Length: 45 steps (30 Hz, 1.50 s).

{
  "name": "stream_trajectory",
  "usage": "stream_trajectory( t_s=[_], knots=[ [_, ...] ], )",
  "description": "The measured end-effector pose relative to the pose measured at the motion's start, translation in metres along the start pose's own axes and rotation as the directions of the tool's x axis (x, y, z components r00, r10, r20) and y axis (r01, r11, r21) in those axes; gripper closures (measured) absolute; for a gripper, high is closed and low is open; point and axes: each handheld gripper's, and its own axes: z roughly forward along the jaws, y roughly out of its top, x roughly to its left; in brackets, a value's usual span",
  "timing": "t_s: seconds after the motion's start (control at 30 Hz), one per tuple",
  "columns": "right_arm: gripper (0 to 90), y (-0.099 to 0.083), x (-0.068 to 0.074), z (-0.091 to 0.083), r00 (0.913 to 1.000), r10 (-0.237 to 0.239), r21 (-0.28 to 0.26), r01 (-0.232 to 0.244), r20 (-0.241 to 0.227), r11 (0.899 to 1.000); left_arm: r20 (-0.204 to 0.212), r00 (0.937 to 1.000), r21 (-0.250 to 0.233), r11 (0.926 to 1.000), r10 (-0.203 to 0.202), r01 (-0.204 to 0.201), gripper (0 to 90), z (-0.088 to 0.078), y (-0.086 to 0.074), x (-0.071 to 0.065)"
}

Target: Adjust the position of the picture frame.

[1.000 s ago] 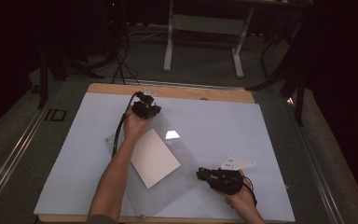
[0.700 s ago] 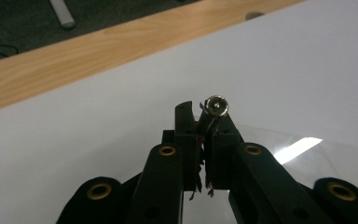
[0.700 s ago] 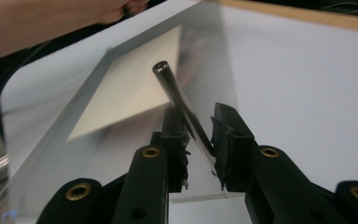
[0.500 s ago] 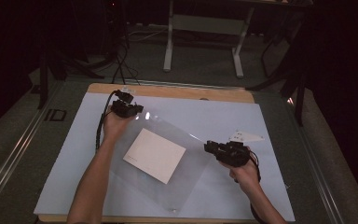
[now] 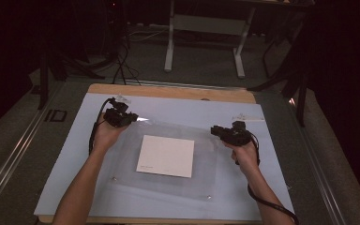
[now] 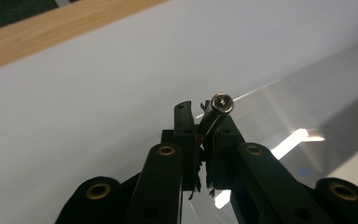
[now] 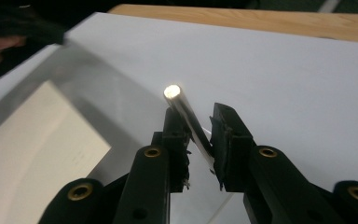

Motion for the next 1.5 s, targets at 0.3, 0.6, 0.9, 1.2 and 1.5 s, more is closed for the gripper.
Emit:
stream_trajectory(
  t_s=[0.3, 0.6, 0.9, 1.2, 1.5],
  knots=[
    [77.7, -0.002, -0.018, 0.027, 0.998, 0.021, 0.072, -0.025, 0.059, 0.997, 0.015, 0.9998, 0.044, 0.999, -0.011, 0.01, 84.2, 0.014, -0.025, -0.007],
    [80.3, -0.011, -0.023, 0.049, 0.9952, 0.017, 0.126, -0.029, 0.096, 0.992, -0.009, 0.9996, 0.078, 0.9965, -0.028, 0.028, 84.9, 0.028, -0.034, -0.006],
    [80.8, -0.014, -0.023, 0.051, 0.9937, 0.015, 0.124, -0.029, 0.111, 0.992, -0.002, 0.9991, 0.055, 0.9976, -0.042, 0.042, 84.7, 0.031, -0.038, -0.005],
    [81.1, -0.017, -0.021, 0.048, 0.9924, 0.005, 0.116, -0.019, 0.123, 0.993, 0.008, 0.9974, 0.02, 0.9972, -0.072, 0.072, 83.6, 0.033, -0.041, -0.003],
    [80.9, -0.018, -0.02, 0.048, 0.9921, -0.018, 0.112, 0.004, 0.124, 0.994, 0.029, 0.9952, -0.017, 0.9955, -0.093, 0.093, 75.8, 0.032, -0.048, -0.003]
  ],
)
